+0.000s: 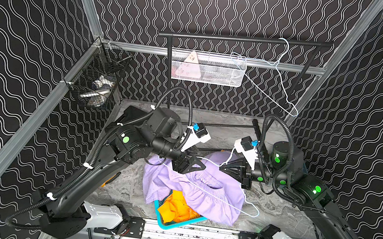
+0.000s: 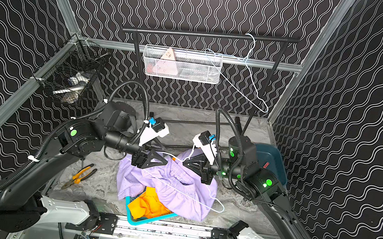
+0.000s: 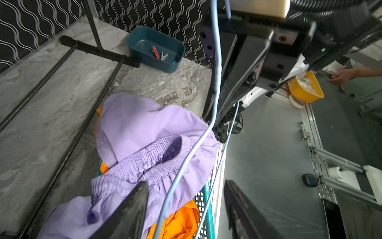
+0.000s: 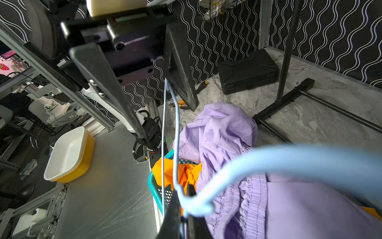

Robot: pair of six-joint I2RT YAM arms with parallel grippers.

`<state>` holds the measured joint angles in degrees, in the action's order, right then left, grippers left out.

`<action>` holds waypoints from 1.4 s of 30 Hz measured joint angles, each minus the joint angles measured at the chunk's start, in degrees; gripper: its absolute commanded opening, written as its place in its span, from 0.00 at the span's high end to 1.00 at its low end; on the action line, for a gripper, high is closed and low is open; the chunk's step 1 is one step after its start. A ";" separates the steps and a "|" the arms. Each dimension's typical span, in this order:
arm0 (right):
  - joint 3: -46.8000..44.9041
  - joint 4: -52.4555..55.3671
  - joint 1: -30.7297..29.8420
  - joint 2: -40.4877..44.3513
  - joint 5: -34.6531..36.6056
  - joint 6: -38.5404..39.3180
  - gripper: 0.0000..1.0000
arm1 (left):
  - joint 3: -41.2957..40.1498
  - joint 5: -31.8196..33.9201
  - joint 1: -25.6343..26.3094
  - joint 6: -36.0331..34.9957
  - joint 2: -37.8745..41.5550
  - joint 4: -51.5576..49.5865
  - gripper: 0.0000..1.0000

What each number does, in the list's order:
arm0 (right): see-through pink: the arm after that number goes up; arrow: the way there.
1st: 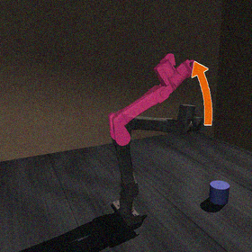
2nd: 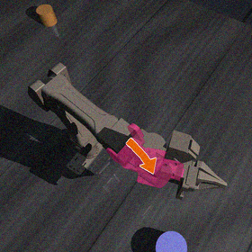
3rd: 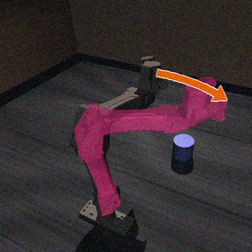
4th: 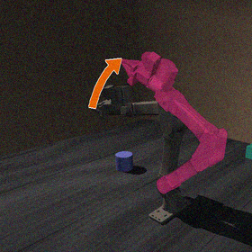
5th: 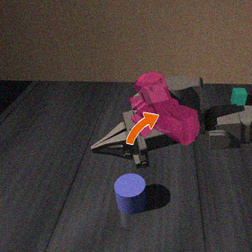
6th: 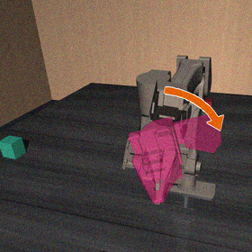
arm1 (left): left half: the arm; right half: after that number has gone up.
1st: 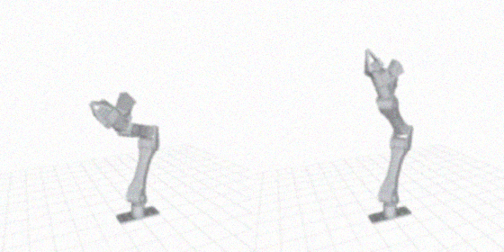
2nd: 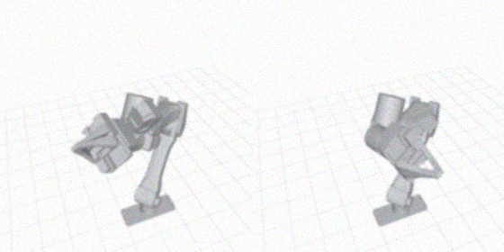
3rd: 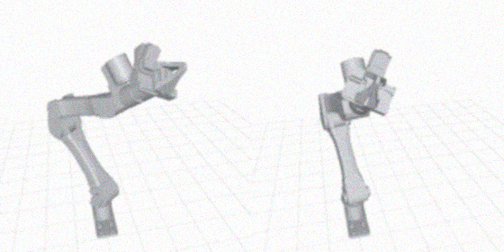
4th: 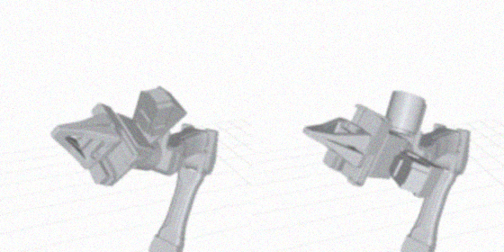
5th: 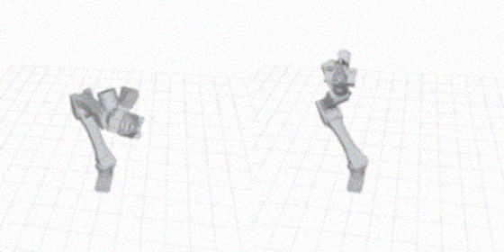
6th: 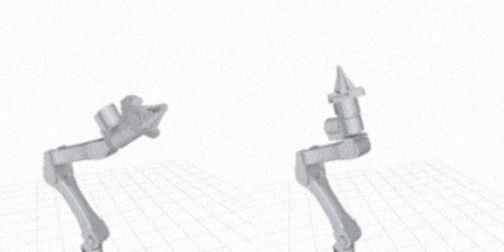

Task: Remove the clothespins securing shorts to the hanger
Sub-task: Place the hanger at the clothesline.

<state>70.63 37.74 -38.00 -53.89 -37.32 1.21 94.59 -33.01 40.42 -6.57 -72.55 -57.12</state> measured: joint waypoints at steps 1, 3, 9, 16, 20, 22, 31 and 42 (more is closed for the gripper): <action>0.00 0.04 0.15 -0.02 -0.44 0.07 1.00 | -0.20 -0.48 0.00 -0.57 -0.04 -0.44 0.48; -0.02 0.07 0.44 -0.20 -1.05 0.09 1.00 | -0.74 -1.51 0.00 -1.07 0.13 -0.74 0.60; -0.02 0.07 0.74 -1.05 -2.25 0.33 1.00 | -1.18 -2.12 -0.02 -1.92 0.72 -1.16 0.81; -0.50 -0.66 1.20 -2.01 0.13 0.09 0.60 | -1.18 -1.51 0.04 -0.59 1.14 -0.17 1.00; -1.49 -1.55 2.14 -1.18 6.03 -0.90 0.49 | -0.83 0.96 0.00 2.01 0.76 0.94 1.00; -2.29 -2.14 2.67 0.00 9.27 -2.16 0.46 | -0.44 3.41 0.00 3.13 0.39 1.49 1.00; -7.56 -6.21 4.11 7.32 27.61 -6.73 0.42 | 3.34 20.02 -0.07 11.39 0.13 6.64 1.00; -12.96 -11.06 4.15 9.14 35.04 -11.50 0.43 | 11.34 41.33 -0.22 18.86 -1.09 16.90 1.00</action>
<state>57.67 26.68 -33.85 -44.75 -2.28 -10.28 105.93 8.32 40.21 12.29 -73.65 -40.23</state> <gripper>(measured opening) 0.570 0.073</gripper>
